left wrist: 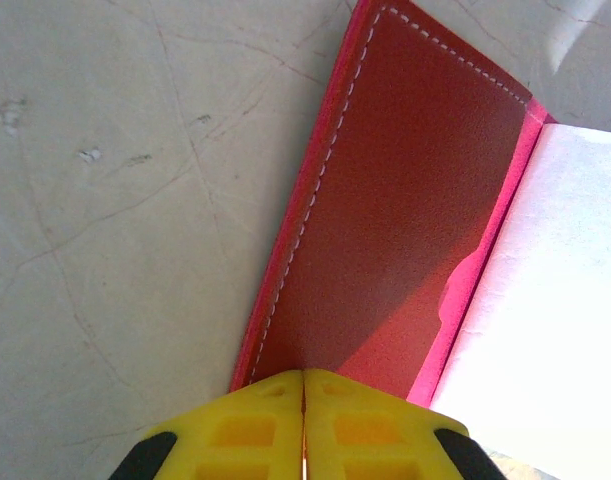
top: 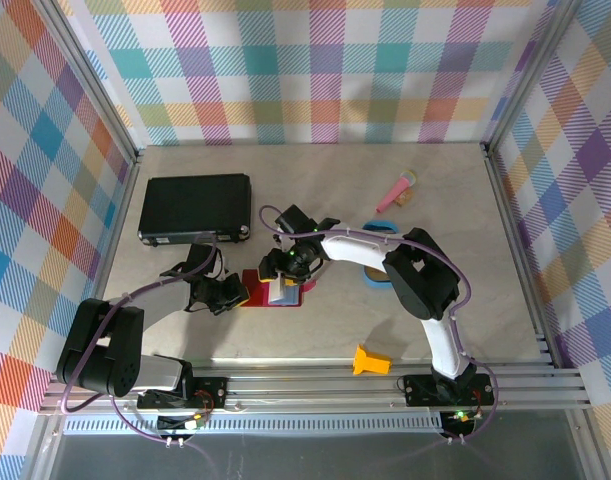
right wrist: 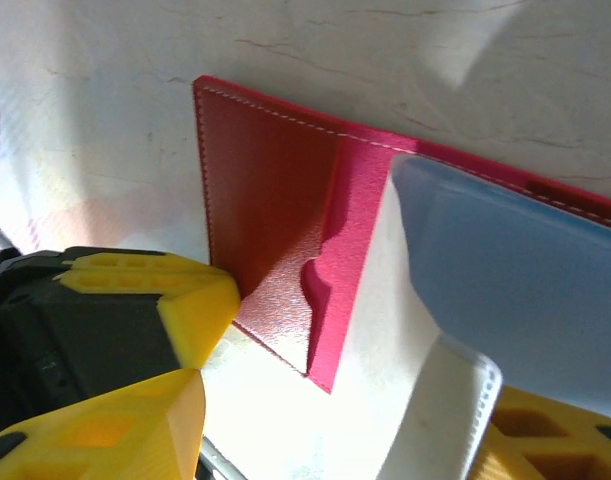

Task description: Put the credit cards into the card holder

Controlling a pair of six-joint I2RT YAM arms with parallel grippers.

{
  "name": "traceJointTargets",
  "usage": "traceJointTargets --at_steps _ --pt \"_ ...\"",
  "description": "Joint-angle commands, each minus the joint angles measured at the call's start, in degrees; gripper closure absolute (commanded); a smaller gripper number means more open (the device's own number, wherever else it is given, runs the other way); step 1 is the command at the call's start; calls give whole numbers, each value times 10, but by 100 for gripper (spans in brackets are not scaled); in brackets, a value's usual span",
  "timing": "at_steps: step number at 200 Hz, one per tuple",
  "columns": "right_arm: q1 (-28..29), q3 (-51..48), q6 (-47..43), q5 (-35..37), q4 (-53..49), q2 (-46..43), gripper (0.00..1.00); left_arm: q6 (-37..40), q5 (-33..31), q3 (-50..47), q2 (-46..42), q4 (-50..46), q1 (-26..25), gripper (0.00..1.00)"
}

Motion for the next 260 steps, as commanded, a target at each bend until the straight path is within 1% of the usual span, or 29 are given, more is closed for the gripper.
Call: traceJointTargets --at_steps 1,23,27,42,90,103,127,158,184,222,260 --pt "6 -8 -1 -41 41 -23 44 5 -14 -10 10 -13 5 91" --pt "7 -11 7 -65 70 -20 44 2 -12 1 -1 -20 5 91" --pt "8 -12 9 -70 76 -19 43 2 -12 3 -3 -38 5 91" --pt "8 -16 21 -83 102 -16 43 -1 -10 13 -10 -51 5 90" --pt "11 -10 59 -98 160 12 39 -3 -6 41 -30 -95 5 88" --pt "11 -8 69 -102 177 21 39 -10 3 45 -36 -102 6 87" --pt "14 12 75 -102 171 39 39 -30 27 45 -48 -102 6 86" --pt "16 17 92 -95 181 52 39 -35 1 49 -88 -147 8 86" --pt "19 21 112 -96 203 67 39 -53 1 36 -132 -173 15 86" --pt "26 47 110 -49 147 83 39 -86 25 7 -167 -155 15 86" --pt "33 54 116 -15 124 89 39 -98 57 -13 -147 -87 15 86"
